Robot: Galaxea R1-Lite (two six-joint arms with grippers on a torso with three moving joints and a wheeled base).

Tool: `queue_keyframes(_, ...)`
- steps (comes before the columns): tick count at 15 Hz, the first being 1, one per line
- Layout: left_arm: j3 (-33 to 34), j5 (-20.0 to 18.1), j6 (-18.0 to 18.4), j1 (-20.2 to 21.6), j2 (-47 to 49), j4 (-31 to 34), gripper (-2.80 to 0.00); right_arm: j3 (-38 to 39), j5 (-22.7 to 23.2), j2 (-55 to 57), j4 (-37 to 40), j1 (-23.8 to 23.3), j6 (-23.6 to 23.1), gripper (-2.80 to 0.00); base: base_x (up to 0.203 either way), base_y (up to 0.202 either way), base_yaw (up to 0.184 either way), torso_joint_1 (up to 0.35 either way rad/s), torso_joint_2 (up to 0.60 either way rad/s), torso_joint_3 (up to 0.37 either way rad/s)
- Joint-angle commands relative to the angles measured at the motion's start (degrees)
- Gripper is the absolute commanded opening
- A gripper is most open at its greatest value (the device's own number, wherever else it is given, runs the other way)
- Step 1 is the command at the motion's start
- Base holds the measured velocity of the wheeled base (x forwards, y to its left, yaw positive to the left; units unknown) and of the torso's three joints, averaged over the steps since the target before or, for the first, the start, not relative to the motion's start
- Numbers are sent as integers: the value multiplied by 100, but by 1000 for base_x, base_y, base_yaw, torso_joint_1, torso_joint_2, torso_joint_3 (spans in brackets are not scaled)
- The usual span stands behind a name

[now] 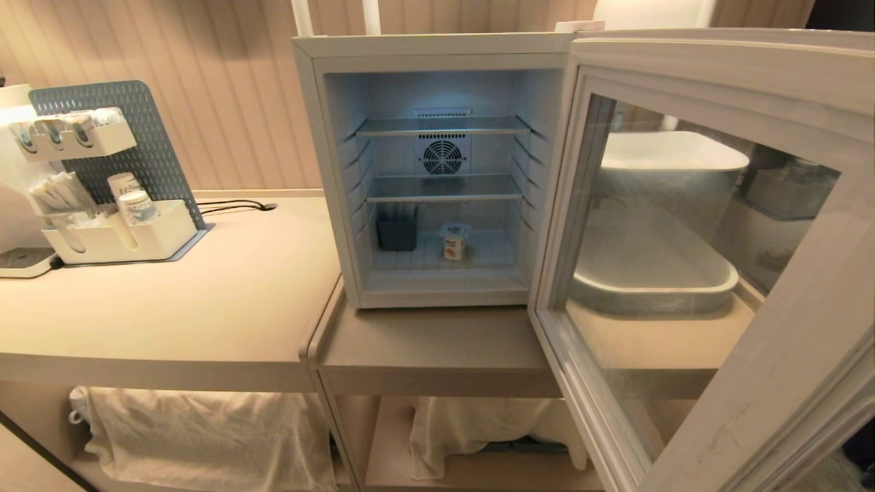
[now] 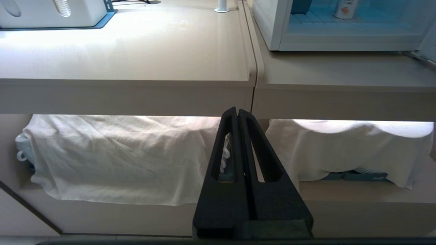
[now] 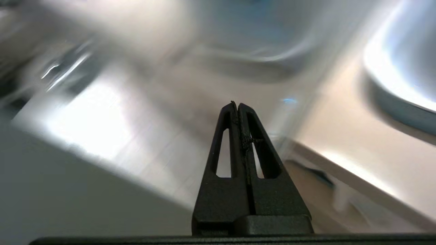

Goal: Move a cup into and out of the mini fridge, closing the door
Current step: Close the freezer door

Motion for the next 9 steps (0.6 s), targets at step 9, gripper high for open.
queue_keyframes(9,0,2,-3,1,-2,-2,-280,40,518,38,357,2009,-131,-280,0,0,0,0,0,0)
